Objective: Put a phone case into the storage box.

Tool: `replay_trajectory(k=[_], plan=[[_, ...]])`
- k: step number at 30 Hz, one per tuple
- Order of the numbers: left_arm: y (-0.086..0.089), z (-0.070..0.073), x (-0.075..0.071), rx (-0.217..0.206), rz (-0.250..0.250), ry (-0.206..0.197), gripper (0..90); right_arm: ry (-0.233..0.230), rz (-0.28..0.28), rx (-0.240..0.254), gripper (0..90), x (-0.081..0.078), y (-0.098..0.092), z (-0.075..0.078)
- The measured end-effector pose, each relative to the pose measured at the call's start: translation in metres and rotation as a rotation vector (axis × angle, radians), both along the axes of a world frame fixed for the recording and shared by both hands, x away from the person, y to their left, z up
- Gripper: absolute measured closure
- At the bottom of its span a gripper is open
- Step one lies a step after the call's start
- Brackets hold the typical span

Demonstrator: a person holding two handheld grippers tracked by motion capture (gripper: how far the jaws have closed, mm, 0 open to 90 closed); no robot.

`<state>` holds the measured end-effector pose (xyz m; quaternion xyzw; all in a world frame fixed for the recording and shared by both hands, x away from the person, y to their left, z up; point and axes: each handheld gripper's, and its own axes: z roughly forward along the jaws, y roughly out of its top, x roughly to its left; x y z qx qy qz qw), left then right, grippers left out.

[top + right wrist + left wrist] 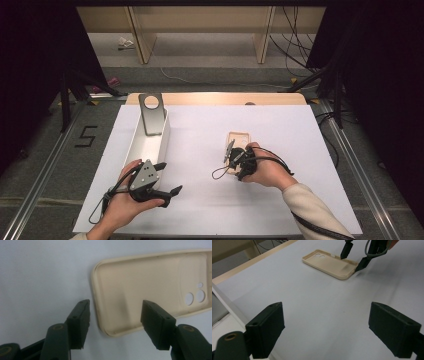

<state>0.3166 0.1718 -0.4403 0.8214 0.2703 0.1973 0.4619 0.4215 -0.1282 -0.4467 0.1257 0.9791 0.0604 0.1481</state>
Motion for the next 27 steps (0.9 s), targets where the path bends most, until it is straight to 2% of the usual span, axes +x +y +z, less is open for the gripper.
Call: replay_trajectory(k=[14,20,27], plan=[[0.000,0.000,0.000,-0.001,-0.001,-0.001,12.8,-0.014,0.032,-0.052,46.4,0.002,0.006,-0.007],[-0.001,0.000,0.000,0.000,-0.001,0.000,12.8,-0.003,0.043,-0.064,53.1,0.002,0.009,-0.009],[-0.001,0.000,0.000,0.000,-0.004,0.002,12.8,0.023,0.092,-0.097,65.9,0.000,0.014,-0.010]])
